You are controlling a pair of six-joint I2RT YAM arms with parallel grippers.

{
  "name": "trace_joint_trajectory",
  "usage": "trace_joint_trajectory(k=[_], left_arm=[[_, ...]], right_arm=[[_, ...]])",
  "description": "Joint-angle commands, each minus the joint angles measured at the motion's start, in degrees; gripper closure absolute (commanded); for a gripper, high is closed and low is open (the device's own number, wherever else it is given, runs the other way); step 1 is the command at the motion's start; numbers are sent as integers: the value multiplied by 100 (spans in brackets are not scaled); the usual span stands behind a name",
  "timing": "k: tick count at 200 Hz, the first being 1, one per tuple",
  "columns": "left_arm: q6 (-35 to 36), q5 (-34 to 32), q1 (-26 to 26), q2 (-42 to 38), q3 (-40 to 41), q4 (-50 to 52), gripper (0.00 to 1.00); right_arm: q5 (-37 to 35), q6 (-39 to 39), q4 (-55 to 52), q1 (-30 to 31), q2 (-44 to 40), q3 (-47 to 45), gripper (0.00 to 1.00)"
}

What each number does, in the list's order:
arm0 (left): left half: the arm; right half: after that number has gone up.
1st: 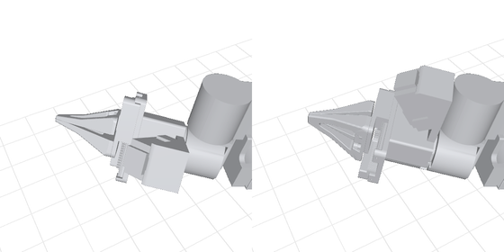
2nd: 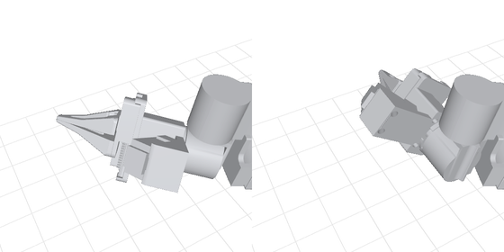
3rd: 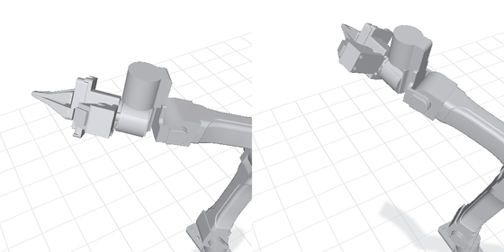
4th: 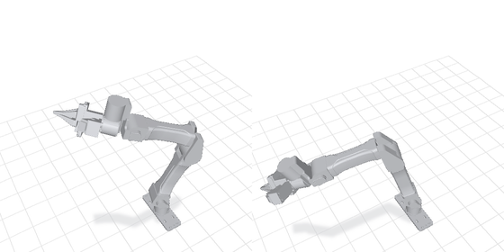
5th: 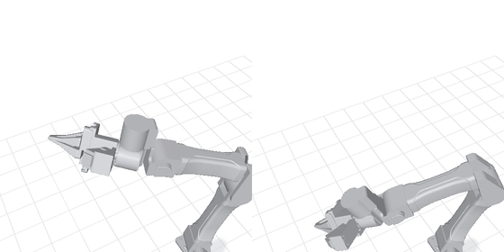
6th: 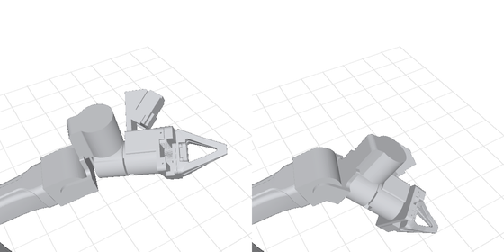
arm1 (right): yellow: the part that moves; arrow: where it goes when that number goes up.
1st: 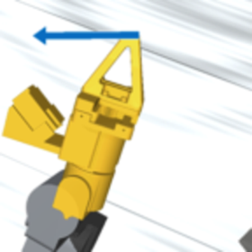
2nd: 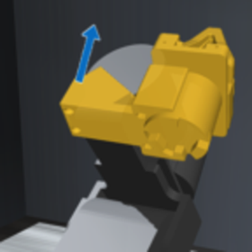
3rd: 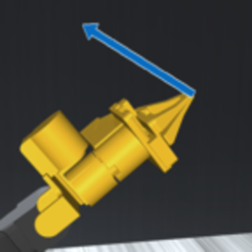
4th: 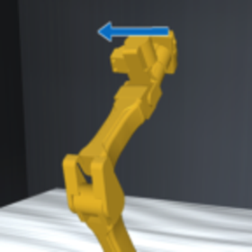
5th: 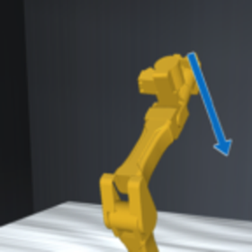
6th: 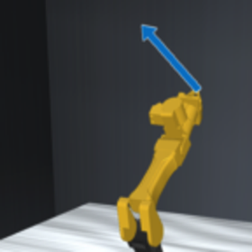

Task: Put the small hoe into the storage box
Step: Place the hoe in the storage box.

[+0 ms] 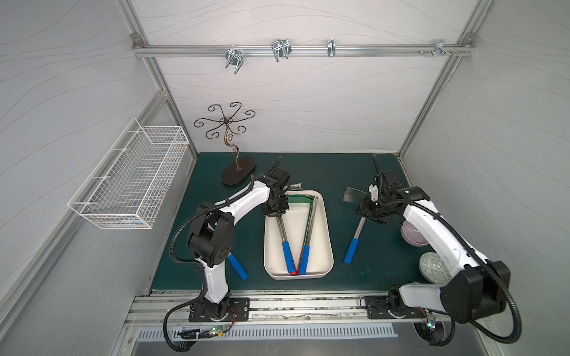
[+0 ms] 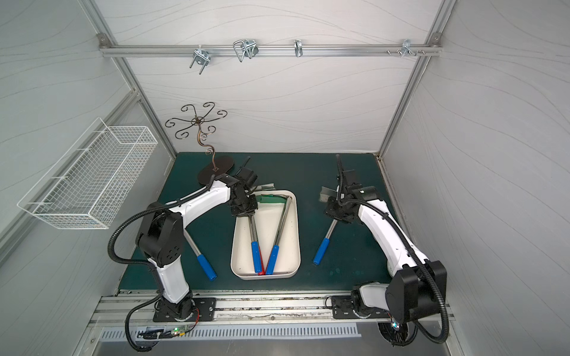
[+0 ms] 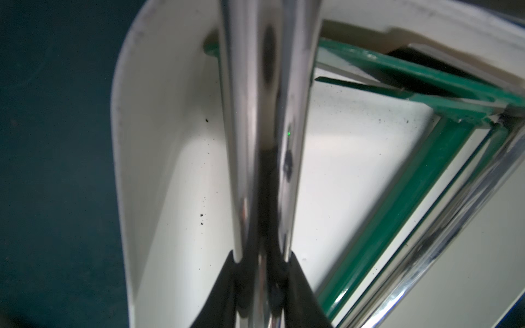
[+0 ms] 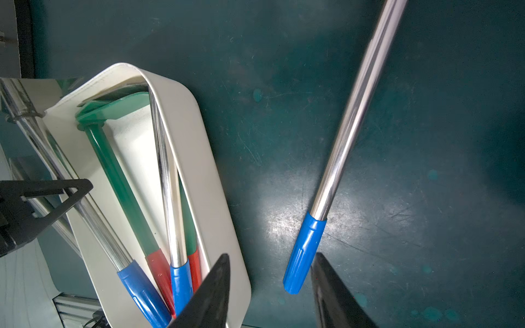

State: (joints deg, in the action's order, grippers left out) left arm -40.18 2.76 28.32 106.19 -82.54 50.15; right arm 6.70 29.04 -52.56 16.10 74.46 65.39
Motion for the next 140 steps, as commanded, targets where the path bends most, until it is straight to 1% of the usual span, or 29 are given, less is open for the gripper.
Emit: trace_joint_trajectory(k=[1, 29, 46, 62, 87, 140], left_arm=[[25, -13, 34, -234, -29, -112, 100], [81, -22, 42, -603, -83, -208, 100], [181, -31, 42, -685, -293, 16, 100], [243, -90, 42, -655, -475, 282, 100], [224, -103, 42, -524, -530, 529, 100], [94, -153, 99, -289, -423, 574, 100]], right_arm=[[33, -40, -97, -37, -15, -65, 52], [60, -16, -92, -37, -12, -63, 51], [60, -20, -89, -39, -27, -54, 52], [68, -9, -95, -37, -26, -58, 52], [94, -3, -79, -39, -15, -61, 51], [69, -20, -109, -40, -36, -70, 52]])
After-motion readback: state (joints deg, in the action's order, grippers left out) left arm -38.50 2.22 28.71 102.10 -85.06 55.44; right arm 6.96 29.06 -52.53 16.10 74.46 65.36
